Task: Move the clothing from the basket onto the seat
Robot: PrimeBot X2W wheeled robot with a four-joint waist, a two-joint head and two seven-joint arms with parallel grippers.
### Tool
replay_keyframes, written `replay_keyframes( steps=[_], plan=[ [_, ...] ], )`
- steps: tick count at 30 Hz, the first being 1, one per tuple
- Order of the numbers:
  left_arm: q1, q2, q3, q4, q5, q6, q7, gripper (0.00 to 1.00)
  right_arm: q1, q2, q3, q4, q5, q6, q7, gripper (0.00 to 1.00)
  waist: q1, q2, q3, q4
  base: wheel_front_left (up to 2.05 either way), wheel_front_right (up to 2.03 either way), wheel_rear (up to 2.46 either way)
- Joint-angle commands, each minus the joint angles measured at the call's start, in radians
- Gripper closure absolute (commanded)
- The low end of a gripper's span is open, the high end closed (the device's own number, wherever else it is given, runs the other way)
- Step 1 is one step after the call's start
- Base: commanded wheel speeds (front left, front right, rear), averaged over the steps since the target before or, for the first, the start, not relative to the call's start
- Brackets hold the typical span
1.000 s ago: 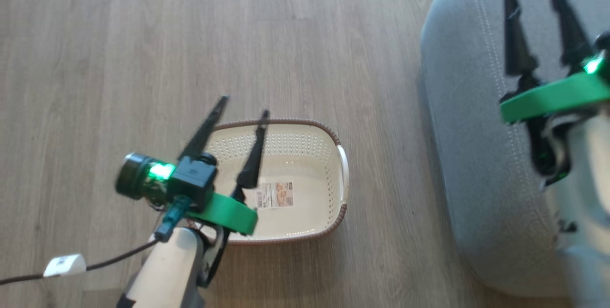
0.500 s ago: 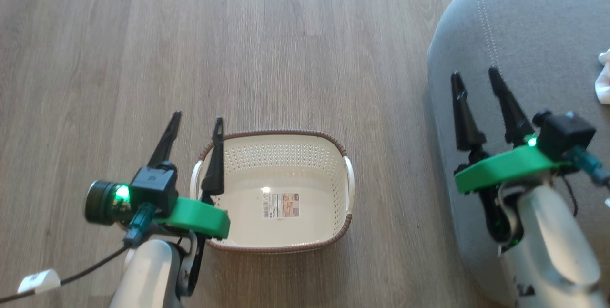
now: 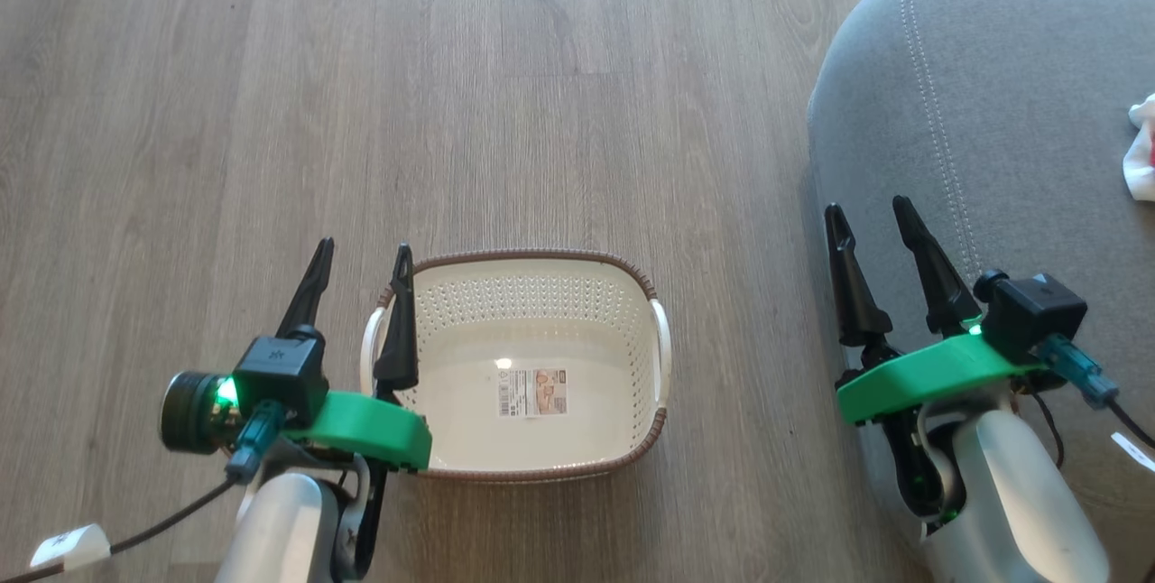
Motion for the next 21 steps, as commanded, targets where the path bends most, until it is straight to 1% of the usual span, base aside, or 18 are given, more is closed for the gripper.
replay_keyframes(
  steps=[1,8,13,18,21],
  plan=[
    [-0.009,0.0,0.031,-0.029,-0.004,0.003,-0.005,0.0,-0.003,0.007,0.02,-0.041,-0.008,0.0,-0.006,0.0,0.0,-0.0001,0.0,0.0,0.0,0.0,0.0],
    [-0.006,0.0,0.04,-0.006,-0.044,-0.029,-0.005,0.0,0.004,0.014,0.015,-0.043,-0.008,0.0,-0.006,0.0,0.0,-0.0001,-0.001,-0.002,0.0,0.0,0.0],
    [-0.003,0.0,0.055,0.001,-0.049,-0.041,-0.005,0.0,0.005,0.016,0.013,-0.042,-0.008,0.0,-0.006,0.0,0.0,-0.0001,-0.004,-0.004,0.0,0.0,0.0],
    [-0.001,0.0,0.066,0.0,-0.047,-0.042,-0.005,0.0,0.006,0.017,0.01,-0.043,-0.01,0.0,-0.006,0.0,0.0,-0.0001,-0.005,-0.004,0.0,0.0,0.0],
    [0.002,0.0,0.068,0.008,-0.061,-0.052,-0.005,0.0,0.005,0.017,0.008,-0.044,-0.009,0.0,-0.006,0.0,0.0,-0.0001,-0.006,-0.006,0.0,0.0,0.0]
  ],
)
